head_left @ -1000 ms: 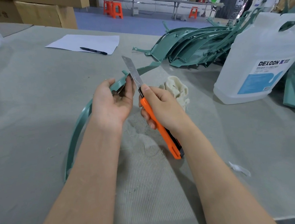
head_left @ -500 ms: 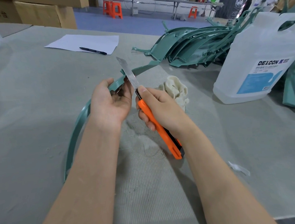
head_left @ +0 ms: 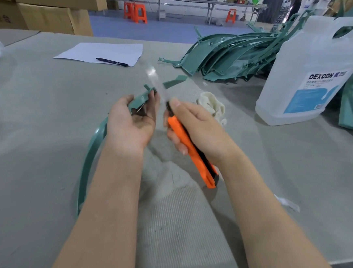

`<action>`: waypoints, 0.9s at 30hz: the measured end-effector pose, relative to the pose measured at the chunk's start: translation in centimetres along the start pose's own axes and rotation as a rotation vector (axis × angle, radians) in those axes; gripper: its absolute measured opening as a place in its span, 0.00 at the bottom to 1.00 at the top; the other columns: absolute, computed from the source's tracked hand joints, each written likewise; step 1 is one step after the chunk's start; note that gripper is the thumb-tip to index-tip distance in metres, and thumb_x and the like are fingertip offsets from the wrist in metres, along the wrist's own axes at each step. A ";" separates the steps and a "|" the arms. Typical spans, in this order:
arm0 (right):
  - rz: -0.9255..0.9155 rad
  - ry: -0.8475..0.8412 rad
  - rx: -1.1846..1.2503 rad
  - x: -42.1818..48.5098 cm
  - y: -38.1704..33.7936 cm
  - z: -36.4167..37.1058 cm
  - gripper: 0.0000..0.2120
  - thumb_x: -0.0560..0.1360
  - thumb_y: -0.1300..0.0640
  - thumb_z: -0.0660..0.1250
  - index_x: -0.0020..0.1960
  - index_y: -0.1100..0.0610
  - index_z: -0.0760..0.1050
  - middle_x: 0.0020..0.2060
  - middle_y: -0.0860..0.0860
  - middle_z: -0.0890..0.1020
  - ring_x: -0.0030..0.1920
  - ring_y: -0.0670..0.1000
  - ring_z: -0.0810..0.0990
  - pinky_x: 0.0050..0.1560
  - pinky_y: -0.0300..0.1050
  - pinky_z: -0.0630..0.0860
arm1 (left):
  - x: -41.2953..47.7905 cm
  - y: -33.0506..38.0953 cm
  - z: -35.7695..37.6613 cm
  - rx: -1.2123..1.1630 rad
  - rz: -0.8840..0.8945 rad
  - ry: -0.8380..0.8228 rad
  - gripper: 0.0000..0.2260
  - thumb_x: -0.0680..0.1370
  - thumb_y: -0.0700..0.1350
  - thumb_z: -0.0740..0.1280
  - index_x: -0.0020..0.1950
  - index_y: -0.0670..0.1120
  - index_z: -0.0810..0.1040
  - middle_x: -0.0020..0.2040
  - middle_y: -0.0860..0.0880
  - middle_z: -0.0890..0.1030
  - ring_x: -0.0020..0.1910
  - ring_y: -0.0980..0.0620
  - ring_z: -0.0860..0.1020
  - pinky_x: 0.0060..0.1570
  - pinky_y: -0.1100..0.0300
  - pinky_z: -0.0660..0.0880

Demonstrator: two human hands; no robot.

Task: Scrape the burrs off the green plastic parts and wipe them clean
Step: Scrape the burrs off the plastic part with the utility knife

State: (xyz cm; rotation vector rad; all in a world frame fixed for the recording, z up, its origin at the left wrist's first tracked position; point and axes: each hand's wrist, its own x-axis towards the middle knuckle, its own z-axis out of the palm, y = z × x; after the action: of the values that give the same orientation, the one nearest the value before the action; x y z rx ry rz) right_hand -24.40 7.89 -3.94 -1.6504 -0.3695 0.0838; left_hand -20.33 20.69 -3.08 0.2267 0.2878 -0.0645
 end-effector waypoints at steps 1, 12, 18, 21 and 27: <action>-0.011 0.089 0.001 0.2 0.0 -0.4 0.17 0.84 0.50 0.55 0.42 0.58 0.72 0.24 0.52 0.74 0.20 0.48 0.69 0.23 0.38 0.67 | 0.0 0.0 0.0 -0.007 -0.013 -0.004 0.07 0.81 0.37 0.59 0.48 0.33 0.72 0.43 0.33 0.79 0.43 0.36 0.80 0.34 0.57 0.82; -0.265 0.310 -0.623 0.7 1.0 0.2 0.16 0.82 0.55 0.58 0.69 0.53 0.71 0.41 0.42 0.77 0.45 0.48 0.77 0.51 0.39 0.72 | 0.2 -0.3 -0.3 0.009 0.019 -0.014 0.13 0.81 0.38 0.59 0.63 0.32 0.70 0.62 0.33 0.75 0.56 0.36 0.78 0.31 0.58 0.81; -0.231 0.280 -0.662 0.4 1.2 1.9 0.19 0.83 0.50 0.54 0.72 0.48 0.68 0.53 0.52 0.81 0.53 0.51 0.78 0.57 0.50 0.72 | -0.2 -0.1 0.0 -0.061 0.098 0.027 0.08 0.81 0.36 0.59 0.42 0.37 0.71 0.35 0.40 0.76 0.35 0.44 0.78 0.26 0.59 0.78; -0.219 0.275 -0.662 0.5 1.4 1.9 0.19 0.82 0.50 0.57 0.73 0.48 0.68 0.52 0.52 0.81 0.53 0.50 0.77 0.57 0.47 0.72 | -0.1 -0.2 0.0 -0.061 0.125 0.054 0.08 0.80 0.36 0.58 0.41 0.38 0.71 0.35 0.41 0.75 0.36 0.46 0.77 0.32 0.58 0.81; -0.176 0.316 -0.651 0.8 1.5 1.7 0.19 0.82 0.51 0.59 0.73 0.51 0.69 0.57 0.54 0.82 0.58 0.54 0.77 0.61 0.52 0.71 | -0.2 -0.2 -0.2 -0.012 0.089 0.022 0.05 0.80 0.36 0.58 0.52 0.35 0.71 0.48 0.36 0.76 0.55 0.39 0.78 0.26 0.60 0.78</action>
State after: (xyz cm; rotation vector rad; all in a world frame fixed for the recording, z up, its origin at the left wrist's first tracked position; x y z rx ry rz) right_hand -23.80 9.63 -5.52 -2.2186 -0.3129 -0.4707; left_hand -20.57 20.54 -3.23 0.2279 0.2998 0.0282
